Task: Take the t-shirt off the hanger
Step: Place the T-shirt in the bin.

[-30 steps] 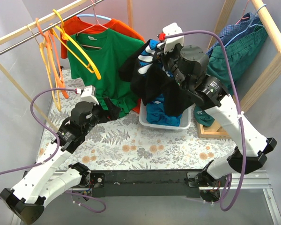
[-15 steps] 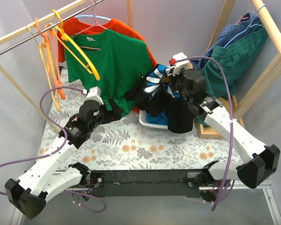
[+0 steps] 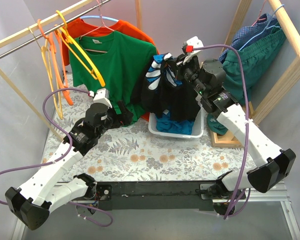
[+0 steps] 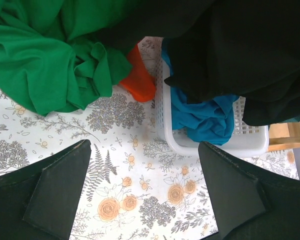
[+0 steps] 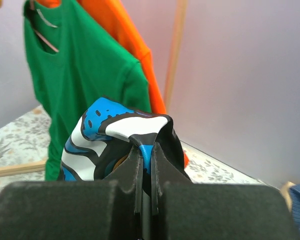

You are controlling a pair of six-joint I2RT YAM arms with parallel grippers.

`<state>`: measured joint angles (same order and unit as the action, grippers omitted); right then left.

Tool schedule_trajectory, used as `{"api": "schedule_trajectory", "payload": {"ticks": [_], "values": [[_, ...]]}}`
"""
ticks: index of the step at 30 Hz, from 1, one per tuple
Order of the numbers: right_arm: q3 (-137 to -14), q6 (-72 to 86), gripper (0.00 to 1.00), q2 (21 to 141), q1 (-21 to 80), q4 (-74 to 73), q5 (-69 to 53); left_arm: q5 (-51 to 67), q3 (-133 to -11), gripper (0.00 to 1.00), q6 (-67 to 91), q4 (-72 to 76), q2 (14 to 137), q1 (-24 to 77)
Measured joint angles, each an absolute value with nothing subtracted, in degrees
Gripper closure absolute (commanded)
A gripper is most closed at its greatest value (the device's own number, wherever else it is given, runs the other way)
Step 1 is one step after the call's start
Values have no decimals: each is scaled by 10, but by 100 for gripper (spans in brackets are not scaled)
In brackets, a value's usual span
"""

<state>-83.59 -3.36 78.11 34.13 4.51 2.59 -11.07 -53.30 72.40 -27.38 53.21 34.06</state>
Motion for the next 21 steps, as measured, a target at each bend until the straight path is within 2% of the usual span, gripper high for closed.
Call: {"api": "schedule_trajectory", "payload": {"ticks": [5,10,15,21], "values": [[-817,-14,99,779,341,70,-2,-113,-532,11,724,-273,530,341],[-651,7,99,697,327,119,39,-114,-529,11,724,-273,521,341],[-482,34,99,596,252,123,77,-113,-529,11,722,-265,516,342],[-403,53,99,507,171,116,91,-111,-522,11,719,-258,517,343]]}}
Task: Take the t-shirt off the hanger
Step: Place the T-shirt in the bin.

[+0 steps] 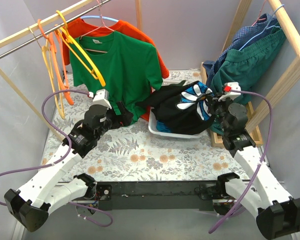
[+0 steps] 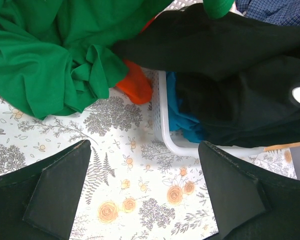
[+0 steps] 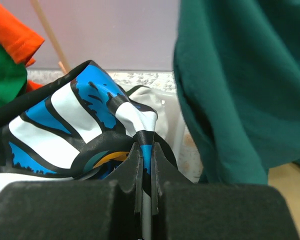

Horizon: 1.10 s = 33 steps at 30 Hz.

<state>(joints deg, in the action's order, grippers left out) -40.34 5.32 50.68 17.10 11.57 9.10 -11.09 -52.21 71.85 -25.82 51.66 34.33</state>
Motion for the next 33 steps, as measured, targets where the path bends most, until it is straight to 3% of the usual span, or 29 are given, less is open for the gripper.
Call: {"api": "schedule_trajectory", "payload": {"ticks": [15,27,33], "values": [[-329,63,99,366,146,124,173,-111,-510,11,722,-252,514,348],[-378,85,99,532,148,129,53,-113,-505,11,725,-246,517,355],[-441,71,99,627,208,132,29,-113,-497,11,724,-236,538,357]]}}
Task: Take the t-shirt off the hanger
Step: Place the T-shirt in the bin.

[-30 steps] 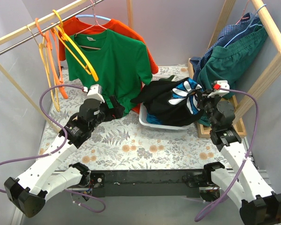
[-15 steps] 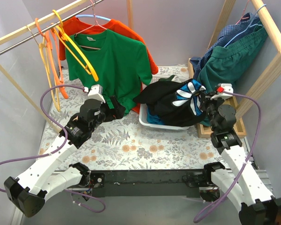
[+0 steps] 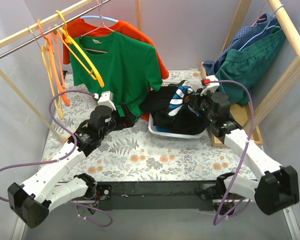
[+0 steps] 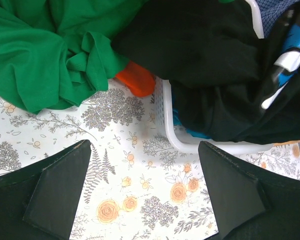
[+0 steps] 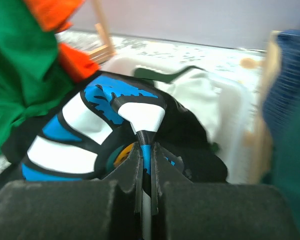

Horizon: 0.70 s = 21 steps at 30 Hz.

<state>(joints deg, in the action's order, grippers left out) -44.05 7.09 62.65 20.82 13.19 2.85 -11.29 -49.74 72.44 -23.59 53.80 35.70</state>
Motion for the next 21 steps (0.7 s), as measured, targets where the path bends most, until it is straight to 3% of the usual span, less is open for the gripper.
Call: {"api": "schedule_trajectory", "payload": {"ticks": [6,15,16,17,19,21], "values": [[-504,69,99,737,254,139,10,-111,-495,11,724,-225,557,359],[-507,113,99,887,254,169,-26,-109,-494,8,722,-219,558,361],[-507,117,79,893,254,170,-26,-109,-494,8,721,-218,558,361],[-507,120,71,897,254,169,-26,-108,-494,8,719,-218,558,362],[-507,124,56,891,257,164,-19,-107,-494,8,717,-218,558,362],[-512,125,50,876,265,143,-3,-107,-494,8,713,-218,558,362]]}}
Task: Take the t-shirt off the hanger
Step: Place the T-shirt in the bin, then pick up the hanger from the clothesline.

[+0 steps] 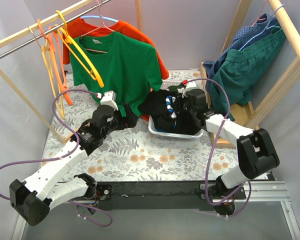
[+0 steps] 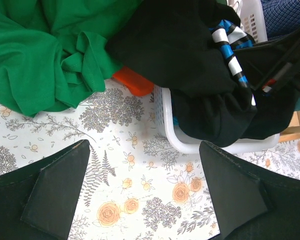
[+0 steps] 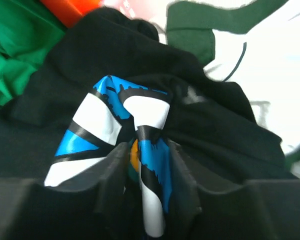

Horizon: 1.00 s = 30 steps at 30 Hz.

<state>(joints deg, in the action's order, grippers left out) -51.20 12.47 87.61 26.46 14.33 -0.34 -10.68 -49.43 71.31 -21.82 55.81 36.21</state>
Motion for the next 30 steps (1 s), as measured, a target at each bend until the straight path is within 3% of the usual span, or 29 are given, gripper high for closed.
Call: {"api": "schedule_trajectory", "payload": {"ticks": [4,9,11,12,13,15,23,30], "values": [[-554,116,36,825,291,59,44,-107,-495,6,706,-222,554,362],[-650,90,36,766,328,-29,74,-107,-514,4,674,-253,550,362],[-686,82,47,761,342,-46,76,-106,-536,4,656,-273,550,362],[-696,77,58,761,347,-51,76,-105,-548,4,648,-279,550,362],[-698,74,85,760,352,-53,74,-101,-561,4,637,-284,550,362],[-691,71,96,762,358,-62,71,-86,-577,4,624,-287,550,362],[-632,93,99,875,360,-52,24,3,-593,5,574,-295,576,378],[-604,99,99,941,359,1,10,-24,-618,5,558,-301,605,438]]}}
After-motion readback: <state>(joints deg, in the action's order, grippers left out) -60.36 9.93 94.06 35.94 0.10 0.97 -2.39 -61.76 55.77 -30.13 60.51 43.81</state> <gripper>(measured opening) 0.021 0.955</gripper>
